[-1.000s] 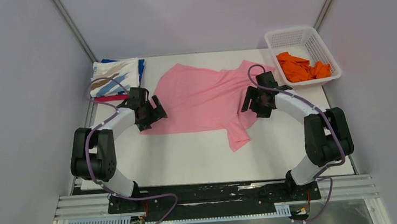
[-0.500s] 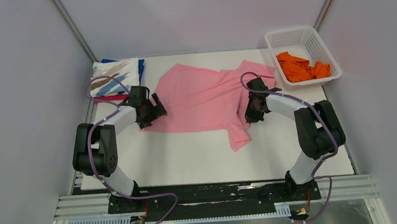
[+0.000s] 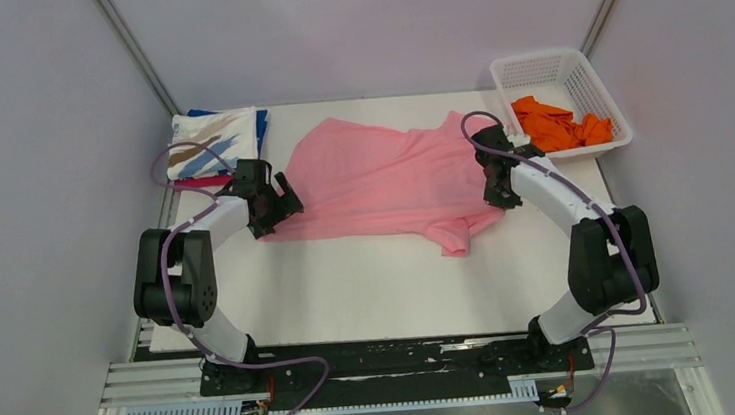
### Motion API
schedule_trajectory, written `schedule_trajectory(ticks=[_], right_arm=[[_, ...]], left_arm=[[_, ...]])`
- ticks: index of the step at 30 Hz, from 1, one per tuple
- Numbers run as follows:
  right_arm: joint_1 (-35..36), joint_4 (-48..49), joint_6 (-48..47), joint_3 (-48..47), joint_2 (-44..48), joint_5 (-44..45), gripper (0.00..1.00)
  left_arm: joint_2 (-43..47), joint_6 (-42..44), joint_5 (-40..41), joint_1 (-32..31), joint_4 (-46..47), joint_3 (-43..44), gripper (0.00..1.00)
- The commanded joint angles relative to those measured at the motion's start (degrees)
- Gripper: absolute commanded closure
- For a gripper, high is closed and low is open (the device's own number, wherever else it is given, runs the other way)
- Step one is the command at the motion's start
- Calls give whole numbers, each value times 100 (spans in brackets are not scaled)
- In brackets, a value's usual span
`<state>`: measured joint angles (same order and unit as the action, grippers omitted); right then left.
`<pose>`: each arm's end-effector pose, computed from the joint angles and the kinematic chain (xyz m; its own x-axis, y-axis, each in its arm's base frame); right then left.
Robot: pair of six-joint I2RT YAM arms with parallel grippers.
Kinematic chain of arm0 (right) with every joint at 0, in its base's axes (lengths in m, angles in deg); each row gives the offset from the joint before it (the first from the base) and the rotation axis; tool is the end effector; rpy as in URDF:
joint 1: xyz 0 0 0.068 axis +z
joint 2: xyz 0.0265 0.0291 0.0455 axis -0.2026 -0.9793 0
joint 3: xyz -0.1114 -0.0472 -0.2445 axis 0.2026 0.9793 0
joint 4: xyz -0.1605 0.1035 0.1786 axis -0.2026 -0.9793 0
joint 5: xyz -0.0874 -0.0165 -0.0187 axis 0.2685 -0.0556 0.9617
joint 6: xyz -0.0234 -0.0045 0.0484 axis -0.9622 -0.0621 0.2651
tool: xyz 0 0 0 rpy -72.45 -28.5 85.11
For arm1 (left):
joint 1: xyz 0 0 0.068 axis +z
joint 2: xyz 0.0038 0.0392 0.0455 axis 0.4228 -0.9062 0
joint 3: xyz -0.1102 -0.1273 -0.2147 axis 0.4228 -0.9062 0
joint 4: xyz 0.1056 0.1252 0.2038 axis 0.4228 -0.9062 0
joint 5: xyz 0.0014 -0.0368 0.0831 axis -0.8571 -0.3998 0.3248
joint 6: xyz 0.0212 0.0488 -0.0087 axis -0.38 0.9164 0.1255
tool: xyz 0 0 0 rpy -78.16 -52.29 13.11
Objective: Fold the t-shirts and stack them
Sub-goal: Flatten out the tshirt
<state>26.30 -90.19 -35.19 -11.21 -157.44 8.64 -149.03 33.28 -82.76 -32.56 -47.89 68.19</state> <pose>0.2918 0.0614 0.2264 -0.8600 0.2400 -0.4504 0.3516 0.9183 -0.1820 0.3219 -0.0429 0.1698 -0.7380 -0.5332 -0.4136 -0.4187 0.8425 -0.3389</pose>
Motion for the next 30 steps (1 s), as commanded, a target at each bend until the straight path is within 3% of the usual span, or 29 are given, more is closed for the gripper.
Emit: schedule_trajectory(ticks=[1,4,9,12,17,24,30], right_arm=[[-219,-9,-531,-383,-195,735,91],[-274,593,-827,-630,-479,756,92],[-163,652,-1136,-1479,-568,1033,98],[-61,390,-1294,-1712,-44,315,100],[-44,-490,-1049,-1362,1056,-1515,100],[-28,-649,-847,-714,2605,-1936,100],[-58,-435,-884,-696,1968,-1637,97]], left_arm=[[-19,65,142,114,-189,-154,0],[9,107,78,114,-122,-62,0],[69,127,73,114,-187,188,0],[182,134,-13,114,-145,206,0],[225,120,20,113,-114,149,0],[355,134,21,113,-125,58,0],[319,127,21,114,-128,136,0]])
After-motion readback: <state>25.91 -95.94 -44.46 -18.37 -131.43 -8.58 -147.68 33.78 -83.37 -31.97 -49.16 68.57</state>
